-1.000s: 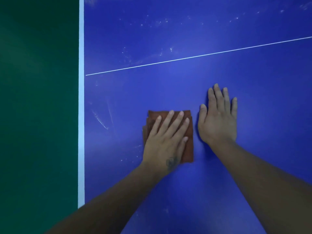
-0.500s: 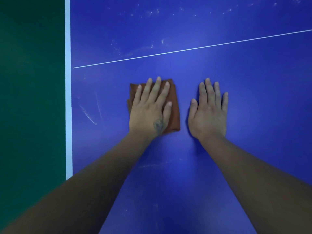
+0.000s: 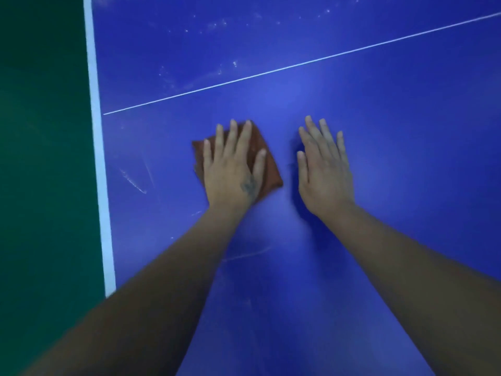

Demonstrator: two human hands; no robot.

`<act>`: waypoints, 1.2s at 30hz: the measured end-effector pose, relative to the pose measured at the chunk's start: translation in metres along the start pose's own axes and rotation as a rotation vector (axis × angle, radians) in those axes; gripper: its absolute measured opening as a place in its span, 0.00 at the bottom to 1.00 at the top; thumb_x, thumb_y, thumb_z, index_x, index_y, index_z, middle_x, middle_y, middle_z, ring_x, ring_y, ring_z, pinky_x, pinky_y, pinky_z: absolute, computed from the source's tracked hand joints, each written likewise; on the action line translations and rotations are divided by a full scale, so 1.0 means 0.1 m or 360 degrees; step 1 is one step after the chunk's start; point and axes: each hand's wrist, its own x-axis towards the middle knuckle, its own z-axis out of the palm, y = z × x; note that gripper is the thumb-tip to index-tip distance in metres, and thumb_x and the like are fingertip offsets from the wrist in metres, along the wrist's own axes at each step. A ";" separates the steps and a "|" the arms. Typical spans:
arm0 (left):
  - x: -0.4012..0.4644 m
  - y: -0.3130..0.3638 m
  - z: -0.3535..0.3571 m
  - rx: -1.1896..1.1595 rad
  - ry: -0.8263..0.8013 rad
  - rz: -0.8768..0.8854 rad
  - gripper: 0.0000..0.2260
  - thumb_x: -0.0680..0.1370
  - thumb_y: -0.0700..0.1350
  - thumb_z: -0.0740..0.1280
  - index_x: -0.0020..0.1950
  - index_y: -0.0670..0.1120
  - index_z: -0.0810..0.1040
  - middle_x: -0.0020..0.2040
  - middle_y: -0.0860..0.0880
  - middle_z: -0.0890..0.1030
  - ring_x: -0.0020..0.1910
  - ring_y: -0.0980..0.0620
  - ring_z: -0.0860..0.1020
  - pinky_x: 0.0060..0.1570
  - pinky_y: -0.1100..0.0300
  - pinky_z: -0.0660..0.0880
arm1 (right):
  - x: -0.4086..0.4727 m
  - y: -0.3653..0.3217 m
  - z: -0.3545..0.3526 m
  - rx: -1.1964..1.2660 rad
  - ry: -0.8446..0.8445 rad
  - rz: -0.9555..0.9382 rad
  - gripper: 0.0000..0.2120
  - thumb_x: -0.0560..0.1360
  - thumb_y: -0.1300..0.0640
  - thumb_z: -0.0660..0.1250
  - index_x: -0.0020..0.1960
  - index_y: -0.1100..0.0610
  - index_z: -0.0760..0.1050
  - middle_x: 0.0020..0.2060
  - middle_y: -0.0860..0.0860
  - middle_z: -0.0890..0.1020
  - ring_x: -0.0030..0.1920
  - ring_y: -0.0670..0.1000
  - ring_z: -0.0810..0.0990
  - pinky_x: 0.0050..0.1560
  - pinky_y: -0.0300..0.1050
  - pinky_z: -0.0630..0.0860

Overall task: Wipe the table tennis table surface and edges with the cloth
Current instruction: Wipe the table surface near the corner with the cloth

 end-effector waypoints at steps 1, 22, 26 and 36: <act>0.14 0.02 0.00 -0.0021 -0.0017 -0.0040 0.26 0.87 0.61 0.58 0.84 0.53 0.67 0.86 0.49 0.63 0.86 0.43 0.57 0.83 0.37 0.51 | -0.15 0.03 -0.04 -0.0003 0.0023 0.0008 0.24 0.87 0.56 0.51 0.81 0.60 0.63 0.84 0.52 0.59 0.84 0.55 0.53 0.83 0.59 0.49; -0.58 0.06 -0.07 0.0009 -0.0208 0.0476 0.25 0.89 0.54 0.57 0.85 0.47 0.65 0.85 0.49 0.64 0.86 0.44 0.60 0.84 0.41 0.53 | -1.58 0.11 0.00 -0.0254 -0.0125 0.0419 0.29 0.86 0.48 0.45 0.85 0.57 0.55 0.85 0.48 0.52 0.85 0.51 0.47 0.84 0.58 0.49; 0.06 -0.12 -0.10 -0.0345 -0.0136 0.0149 0.21 0.89 0.48 0.58 0.82 0.47 0.70 0.83 0.47 0.69 0.84 0.43 0.63 0.84 0.50 0.52 | -1.58 0.12 -0.01 -0.0240 -0.0117 0.0430 0.28 0.87 0.48 0.45 0.85 0.56 0.54 0.85 0.47 0.51 0.85 0.50 0.46 0.84 0.57 0.49; 0.88 0.34 0.07 -0.0208 -0.0224 0.0442 0.24 0.89 0.55 0.56 0.84 0.49 0.67 0.85 0.45 0.65 0.85 0.40 0.59 0.84 0.47 0.50 | -1.58 0.14 0.03 -0.0200 -0.0044 0.0430 0.28 0.86 0.48 0.49 0.84 0.56 0.58 0.85 0.48 0.55 0.85 0.50 0.49 0.83 0.58 0.51</act>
